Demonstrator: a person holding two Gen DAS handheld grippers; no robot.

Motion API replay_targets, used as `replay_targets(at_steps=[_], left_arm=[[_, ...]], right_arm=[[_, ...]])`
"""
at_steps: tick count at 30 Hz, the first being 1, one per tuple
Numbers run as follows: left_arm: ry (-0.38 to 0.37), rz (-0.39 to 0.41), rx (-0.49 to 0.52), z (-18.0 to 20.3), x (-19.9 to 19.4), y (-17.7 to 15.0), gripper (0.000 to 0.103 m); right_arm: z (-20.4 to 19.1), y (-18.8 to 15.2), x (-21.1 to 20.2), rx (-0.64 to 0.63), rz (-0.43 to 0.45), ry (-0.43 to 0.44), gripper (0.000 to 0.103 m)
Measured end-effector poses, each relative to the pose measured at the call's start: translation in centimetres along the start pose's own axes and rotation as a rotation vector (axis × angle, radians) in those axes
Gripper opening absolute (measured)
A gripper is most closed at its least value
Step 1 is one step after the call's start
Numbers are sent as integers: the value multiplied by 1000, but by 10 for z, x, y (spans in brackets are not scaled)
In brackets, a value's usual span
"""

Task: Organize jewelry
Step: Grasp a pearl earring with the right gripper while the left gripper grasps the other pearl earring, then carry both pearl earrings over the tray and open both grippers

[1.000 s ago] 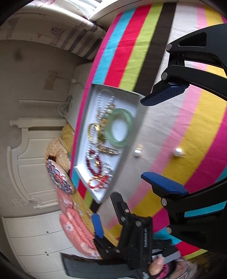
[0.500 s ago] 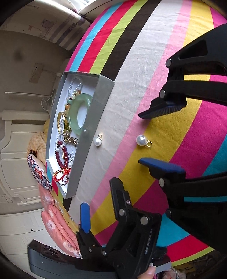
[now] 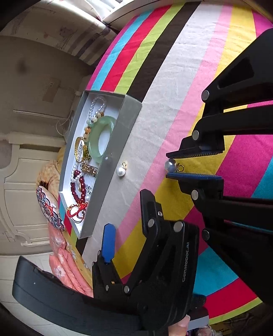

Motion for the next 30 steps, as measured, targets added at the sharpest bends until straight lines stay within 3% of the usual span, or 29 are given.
replay_targets(at_steps=[3, 5, 12, 14, 23, 30], left_arm=[[-23, -18, -11, 7, 6, 2, 73], [-35, -33, -31, 9, 13, 7, 60], [3, -22, -23, 21, 32, 29, 33], [7, -18, 3, 26, 33, 30, 15], [-34, 31, 37, 36, 18, 21, 15], [-96, 89, -19, 33, -8, 49, 15]], right_arm=[[5, -6, -5, 20, 8, -1, 15], [7, -8, -9, 33, 16, -3, 15], [9, -14, -16, 61, 38, 5, 15], [10, -14, -16, 64, 41, 8, 16], [21, -11, -23, 93, 79, -3, 15], [45, 7, -19, 129, 121, -11, 15]])
Point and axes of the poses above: each gripper's, at about its wrist camera, not at the fingertips, and x roughly the way its jaws point, z to its right, y to its top, the point moved 5 cm from there along x, roughly the way its jaws point, and after that the axes turned 14 degrees about -x, right-handed, at the moved point
